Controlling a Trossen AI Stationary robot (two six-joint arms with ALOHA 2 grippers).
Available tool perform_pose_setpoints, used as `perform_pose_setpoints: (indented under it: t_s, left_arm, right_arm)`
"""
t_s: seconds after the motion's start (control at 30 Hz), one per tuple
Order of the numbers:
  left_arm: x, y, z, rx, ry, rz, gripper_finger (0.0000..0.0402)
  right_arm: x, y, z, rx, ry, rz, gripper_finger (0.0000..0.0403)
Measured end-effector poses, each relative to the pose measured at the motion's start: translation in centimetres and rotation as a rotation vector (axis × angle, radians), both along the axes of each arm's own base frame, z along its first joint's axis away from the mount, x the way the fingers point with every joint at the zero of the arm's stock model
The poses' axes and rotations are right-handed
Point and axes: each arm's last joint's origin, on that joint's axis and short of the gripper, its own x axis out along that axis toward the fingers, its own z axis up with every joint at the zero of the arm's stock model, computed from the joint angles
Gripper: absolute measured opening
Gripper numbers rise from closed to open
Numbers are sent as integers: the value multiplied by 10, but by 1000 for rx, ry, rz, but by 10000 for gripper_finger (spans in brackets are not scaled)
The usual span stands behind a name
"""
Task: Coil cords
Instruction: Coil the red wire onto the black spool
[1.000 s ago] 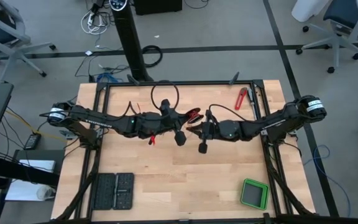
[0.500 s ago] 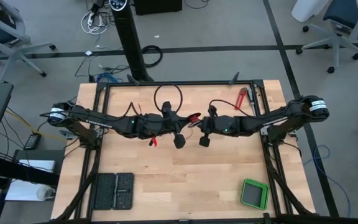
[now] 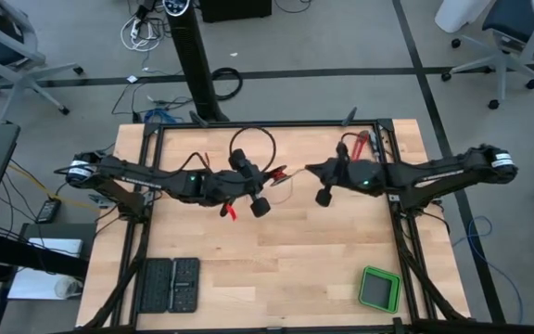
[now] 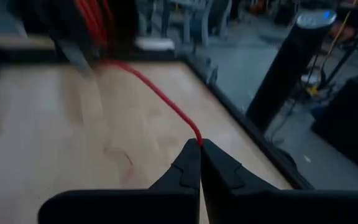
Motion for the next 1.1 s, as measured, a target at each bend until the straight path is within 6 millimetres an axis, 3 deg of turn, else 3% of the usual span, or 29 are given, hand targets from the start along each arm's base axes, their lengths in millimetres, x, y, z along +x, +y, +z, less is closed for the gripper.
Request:
perform_pose_setpoints:
  t_s: [0.17, 0.47, 0.83, 1.1]
  left_arm:
    - [0, 11, -12, 5, 97, 33, 1]
    - [7, 16, -27, 10, 155, 42, 1]
    - [14, 20, -35, -8, 147, 66, 1]
    - [22, 23, -33, -43, 39, 112, 1]
  right_arm:
    - [-4, 6, 13, 1, -102, 11, 1]
    - [8, 10, 13, 26, -138, -12, 1]
    - [42, 28, 23, 76, -139, 78, 2]
    - [71, 44, 10, 21, -143, 128, 2]
